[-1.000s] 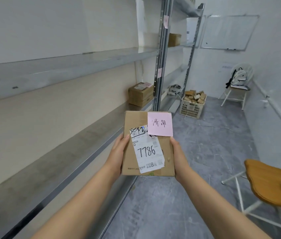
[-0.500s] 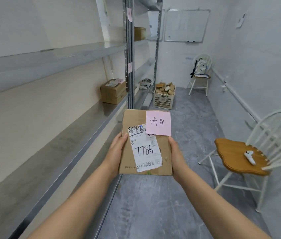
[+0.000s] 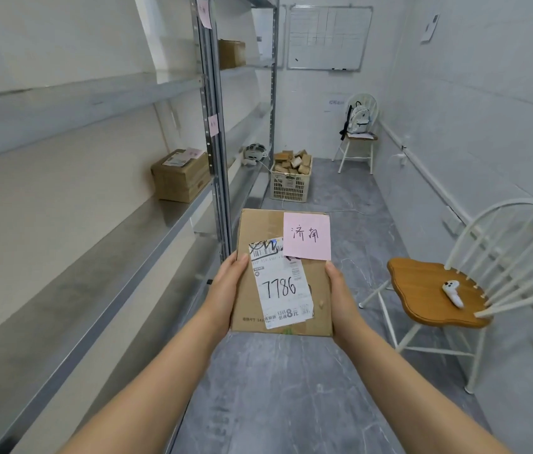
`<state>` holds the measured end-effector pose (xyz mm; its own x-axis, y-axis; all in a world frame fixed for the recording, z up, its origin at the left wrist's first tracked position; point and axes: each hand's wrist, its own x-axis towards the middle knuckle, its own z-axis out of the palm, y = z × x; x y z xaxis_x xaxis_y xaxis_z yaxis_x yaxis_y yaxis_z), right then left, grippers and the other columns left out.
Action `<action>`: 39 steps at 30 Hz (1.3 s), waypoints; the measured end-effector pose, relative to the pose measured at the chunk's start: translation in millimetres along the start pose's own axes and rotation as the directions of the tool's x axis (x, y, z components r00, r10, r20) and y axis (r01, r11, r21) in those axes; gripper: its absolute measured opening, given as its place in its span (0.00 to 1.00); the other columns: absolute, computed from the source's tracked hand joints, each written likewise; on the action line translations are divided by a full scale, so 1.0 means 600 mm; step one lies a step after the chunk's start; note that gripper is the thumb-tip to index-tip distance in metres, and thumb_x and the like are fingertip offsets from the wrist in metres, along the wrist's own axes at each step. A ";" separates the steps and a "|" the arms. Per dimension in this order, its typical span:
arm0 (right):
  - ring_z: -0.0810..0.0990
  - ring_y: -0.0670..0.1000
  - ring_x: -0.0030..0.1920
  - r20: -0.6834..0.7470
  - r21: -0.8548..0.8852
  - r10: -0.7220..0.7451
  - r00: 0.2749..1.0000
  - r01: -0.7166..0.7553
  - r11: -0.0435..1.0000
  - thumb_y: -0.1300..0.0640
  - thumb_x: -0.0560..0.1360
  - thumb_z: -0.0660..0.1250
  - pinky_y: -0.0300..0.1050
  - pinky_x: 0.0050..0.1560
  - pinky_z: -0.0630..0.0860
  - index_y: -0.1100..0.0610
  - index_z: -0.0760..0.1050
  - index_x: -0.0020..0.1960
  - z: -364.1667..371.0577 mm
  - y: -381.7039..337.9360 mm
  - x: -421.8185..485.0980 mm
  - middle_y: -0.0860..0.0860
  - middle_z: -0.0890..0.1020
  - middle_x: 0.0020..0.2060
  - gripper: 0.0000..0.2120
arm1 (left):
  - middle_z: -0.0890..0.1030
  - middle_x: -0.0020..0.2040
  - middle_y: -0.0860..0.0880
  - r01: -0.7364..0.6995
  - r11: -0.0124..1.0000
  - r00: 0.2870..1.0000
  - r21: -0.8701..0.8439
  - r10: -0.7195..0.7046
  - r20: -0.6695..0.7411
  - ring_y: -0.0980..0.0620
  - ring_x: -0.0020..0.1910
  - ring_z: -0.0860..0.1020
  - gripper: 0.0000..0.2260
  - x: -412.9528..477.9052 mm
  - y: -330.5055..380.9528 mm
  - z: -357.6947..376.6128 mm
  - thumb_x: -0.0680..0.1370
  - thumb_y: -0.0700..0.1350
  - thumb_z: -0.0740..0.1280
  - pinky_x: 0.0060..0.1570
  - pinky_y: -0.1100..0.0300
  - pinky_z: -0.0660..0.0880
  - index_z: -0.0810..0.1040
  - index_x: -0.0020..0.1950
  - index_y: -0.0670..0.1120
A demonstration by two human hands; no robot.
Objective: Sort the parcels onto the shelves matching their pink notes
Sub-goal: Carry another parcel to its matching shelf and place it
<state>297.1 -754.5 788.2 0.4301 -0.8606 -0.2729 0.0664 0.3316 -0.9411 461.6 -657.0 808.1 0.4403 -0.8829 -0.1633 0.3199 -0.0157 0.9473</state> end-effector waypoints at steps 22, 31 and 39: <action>0.80 0.55 0.59 -0.009 -0.024 -0.049 0.999 0.049 0.999 0.27 0.60 0.59 0.59 0.63 0.74 0.48 0.73 0.66 -0.177 -0.127 0.269 0.52 0.82 0.58 0.41 | 0.84 0.55 0.45 -0.010 0.999 1.000 0.036 0.009 0.021 0.43 0.50 0.82 0.16 0.275 0.008 0.209 0.78 0.56 0.62 0.44 0.51 0.78 0.75 0.64 0.54; 0.81 0.55 0.57 -0.044 -0.040 -0.097 0.994 0.095 0.995 0.35 0.74 0.55 0.56 0.60 0.76 0.50 0.76 0.62 -0.201 -0.170 0.376 0.54 0.83 0.56 0.26 | 0.85 0.48 0.48 0.007 1.000 0.999 0.029 -0.009 0.050 0.47 0.44 0.83 0.13 0.404 0.022 0.249 0.78 0.55 0.61 0.40 0.54 0.79 0.77 0.59 0.53; 0.82 0.55 0.56 -0.095 -0.020 -0.104 0.990 0.103 0.994 0.32 0.66 0.57 0.59 0.61 0.75 0.50 0.77 0.61 -0.197 -0.218 0.516 0.54 0.84 0.55 0.32 | 0.84 0.54 0.45 0.004 1.000 0.996 0.031 -0.007 0.093 0.45 0.46 0.83 0.17 0.560 0.053 0.267 0.78 0.56 0.61 0.38 0.55 0.79 0.74 0.65 0.53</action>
<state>315.2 -1110.1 803.3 0.3329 -0.9234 -0.1910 0.0921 0.2334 -0.9680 485.3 -1029.5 827.4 0.3583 -0.9225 -0.1433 0.2957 -0.0334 0.9547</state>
